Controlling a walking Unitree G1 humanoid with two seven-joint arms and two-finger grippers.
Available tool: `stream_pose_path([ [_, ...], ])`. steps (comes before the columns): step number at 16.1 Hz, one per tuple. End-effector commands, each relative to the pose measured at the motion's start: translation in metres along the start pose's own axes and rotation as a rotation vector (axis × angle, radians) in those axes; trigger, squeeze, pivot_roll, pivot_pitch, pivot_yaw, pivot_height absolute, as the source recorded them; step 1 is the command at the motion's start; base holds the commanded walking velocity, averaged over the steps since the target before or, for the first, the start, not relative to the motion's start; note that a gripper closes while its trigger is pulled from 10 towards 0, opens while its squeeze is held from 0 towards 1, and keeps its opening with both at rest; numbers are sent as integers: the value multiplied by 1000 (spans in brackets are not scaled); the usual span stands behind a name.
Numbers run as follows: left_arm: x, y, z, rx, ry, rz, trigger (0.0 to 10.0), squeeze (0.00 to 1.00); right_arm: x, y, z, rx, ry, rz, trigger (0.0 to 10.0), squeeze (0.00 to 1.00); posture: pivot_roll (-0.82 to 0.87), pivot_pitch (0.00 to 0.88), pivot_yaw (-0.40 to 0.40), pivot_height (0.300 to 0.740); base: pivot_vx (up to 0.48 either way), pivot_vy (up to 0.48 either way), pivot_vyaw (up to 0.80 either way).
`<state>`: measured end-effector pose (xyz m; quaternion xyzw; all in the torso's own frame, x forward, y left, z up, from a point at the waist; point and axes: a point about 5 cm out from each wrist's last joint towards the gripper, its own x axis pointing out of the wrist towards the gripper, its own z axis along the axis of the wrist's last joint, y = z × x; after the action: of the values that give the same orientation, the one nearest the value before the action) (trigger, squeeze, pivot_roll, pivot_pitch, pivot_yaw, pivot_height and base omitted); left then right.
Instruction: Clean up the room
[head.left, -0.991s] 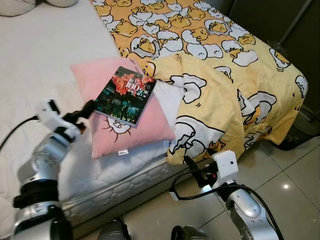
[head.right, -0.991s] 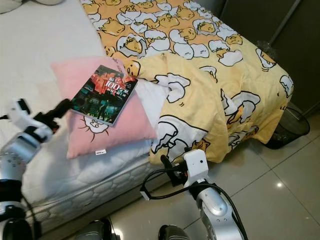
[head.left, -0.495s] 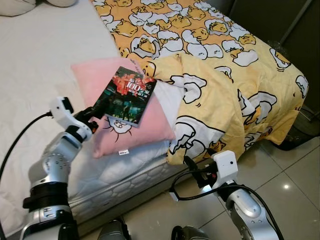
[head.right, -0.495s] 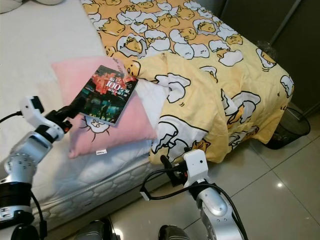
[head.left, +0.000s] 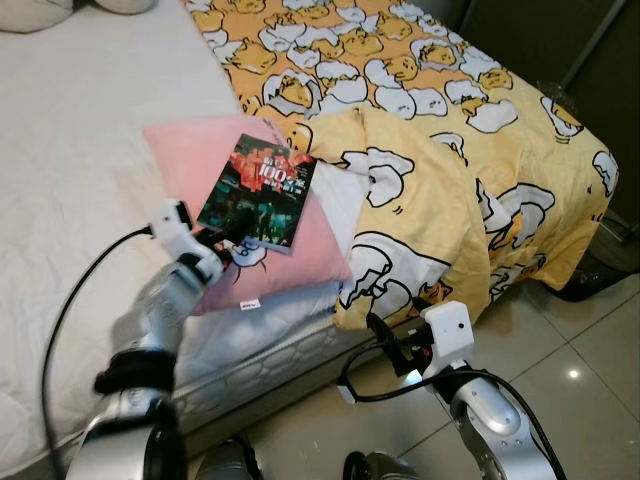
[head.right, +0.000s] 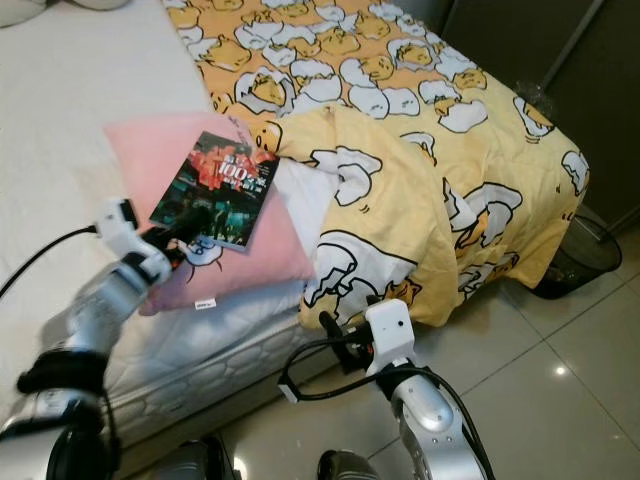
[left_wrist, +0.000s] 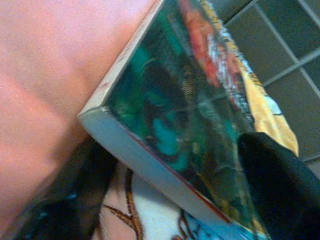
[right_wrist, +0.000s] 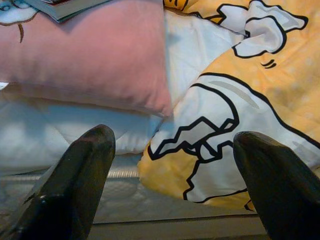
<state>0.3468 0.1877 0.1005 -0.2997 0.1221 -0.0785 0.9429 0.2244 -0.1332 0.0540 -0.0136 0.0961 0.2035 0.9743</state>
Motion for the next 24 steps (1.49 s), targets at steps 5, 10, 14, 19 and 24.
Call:
stream_pose_path([
  [5, 10, 8, -8, -110, -15, 109, 0, 0, -2, 0, -1, -9, 4, 1, 10000, 0, -160, 110, -60, 740, 0, 0, 0],
  [10, 12, 10, 1, -171, -94, 122, 0, 0, 1, 0, -1, -15, 7, 17, 10000, 0, -151, 100, -65, 740, 0, 0, 0],
  [14, 10, 6, -17, -94, -48, 77, 0, 0, 3, -1, 0, -19, 6, 26, 10000, 0, -153, 94, -69, 740, 0, 0, 0],
  [19, 4, 5, -10, -117, -131, 41, 0, 0, 5, -3, -3, -25, 15, 24, 10000, 0, -141, 85, -70, 740, 0, 0, 0],
  [24, 1, -16, 50, -21, -340, -66, 0, 0, 30, -2, 5, -34, -13, 52, 10000, 0, -74, 8, -78, 740, 0, 0, 0],
])
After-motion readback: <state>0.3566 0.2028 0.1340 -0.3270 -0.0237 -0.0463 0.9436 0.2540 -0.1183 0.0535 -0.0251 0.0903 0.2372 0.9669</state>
